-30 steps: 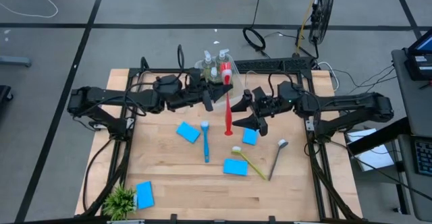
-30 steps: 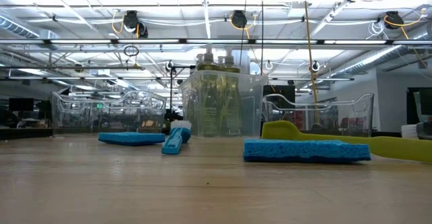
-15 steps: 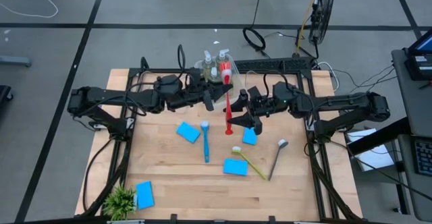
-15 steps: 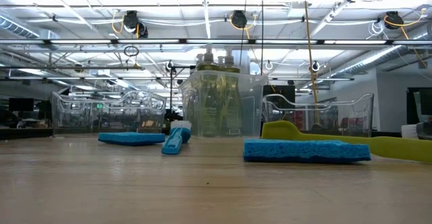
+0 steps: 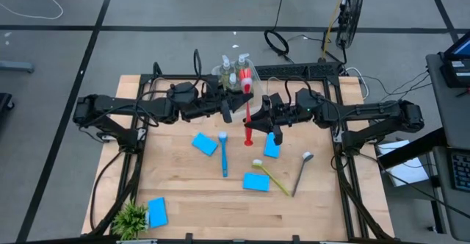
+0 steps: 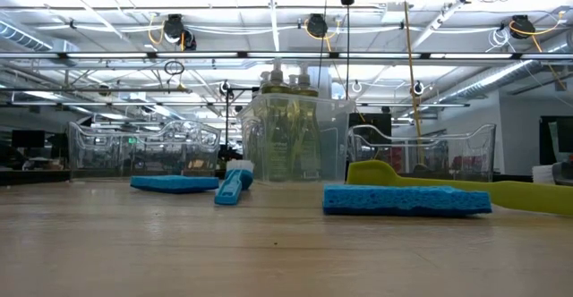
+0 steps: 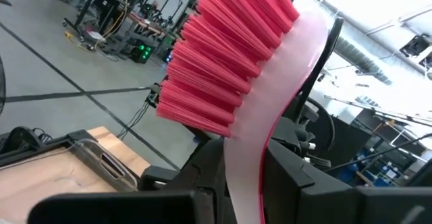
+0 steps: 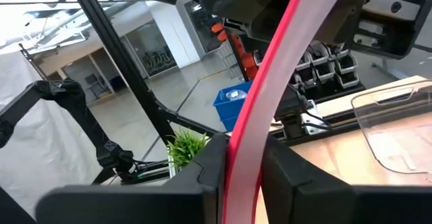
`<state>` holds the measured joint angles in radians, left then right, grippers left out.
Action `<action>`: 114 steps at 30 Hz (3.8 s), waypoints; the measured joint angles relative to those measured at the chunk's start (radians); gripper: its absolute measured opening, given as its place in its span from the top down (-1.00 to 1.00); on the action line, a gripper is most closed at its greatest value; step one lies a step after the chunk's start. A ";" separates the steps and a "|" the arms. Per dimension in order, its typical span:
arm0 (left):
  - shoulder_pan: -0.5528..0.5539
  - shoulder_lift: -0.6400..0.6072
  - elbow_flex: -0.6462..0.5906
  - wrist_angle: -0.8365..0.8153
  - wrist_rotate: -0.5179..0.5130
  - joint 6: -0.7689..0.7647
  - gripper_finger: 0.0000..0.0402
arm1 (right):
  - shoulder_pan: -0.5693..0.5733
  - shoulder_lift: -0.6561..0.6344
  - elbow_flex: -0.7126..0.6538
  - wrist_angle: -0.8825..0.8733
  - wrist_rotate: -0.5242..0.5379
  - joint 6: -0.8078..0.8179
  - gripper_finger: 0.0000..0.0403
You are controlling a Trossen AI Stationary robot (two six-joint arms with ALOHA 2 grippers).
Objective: Pick & Place Kitchen Sink Supplies
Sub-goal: Put the red dish brush into the right transparent bin
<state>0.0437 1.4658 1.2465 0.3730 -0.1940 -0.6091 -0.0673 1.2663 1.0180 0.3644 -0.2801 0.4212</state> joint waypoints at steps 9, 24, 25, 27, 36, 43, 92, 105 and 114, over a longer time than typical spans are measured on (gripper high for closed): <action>0.001 -0.006 0.000 -0.007 0.010 0.048 0.37 | -0.010 -0.013 0.000 -0.046 0.043 -0.060 0.75; 0.000 -0.198 -0.001 -0.349 0.011 0.129 -0.80 | -0.085 -0.371 0.021 -0.783 0.467 -0.282 0.76; 0.000 -0.206 0.000 -0.377 0.011 0.124 -0.82 | -0.091 -0.385 0.033 -0.856 0.505 -0.286 0.76; 0.000 -0.218 -0.002 -0.438 0.011 0.101 -0.82 | -0.106 -0.398 0.070 -0.978 0.568 -0.288 0.76; -0.005 -0.221 -0.001 -0.531 0.012 0.072 -0.70 | -0.189 -0.290 0.179 -1.280 0.627 -0.402 0.76; -0.017 -0.221 -0.001 -0.580 0.014 0.047 -0.65 | -0.256 -0.121 0.187 -1.447 0.746 -0.515 0.76; -0.033 -0.221 -0.001 -0.616 0.012 0.090 -0.57 | -0.451 0.269 0.187 -1.648 0.754 -0.902 0.69; -0.033 -0.221 -0.001 -0.616 0.012 0.079 -0.55 | -0.450 0.269 0.187 -1.661 0.670 -0.918 0.69; -0.033 -0.221 -0.001 -0.615 0.013 0.074 -0.54 | -0.450 0.269 0.187 -1.698 0.668 -0.986 0.68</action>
<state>0.0105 1.2449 1.2457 -0.2424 -0.1806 -0.5346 -0.5175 1.5352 1.2045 -1.3332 0.3878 -0.5645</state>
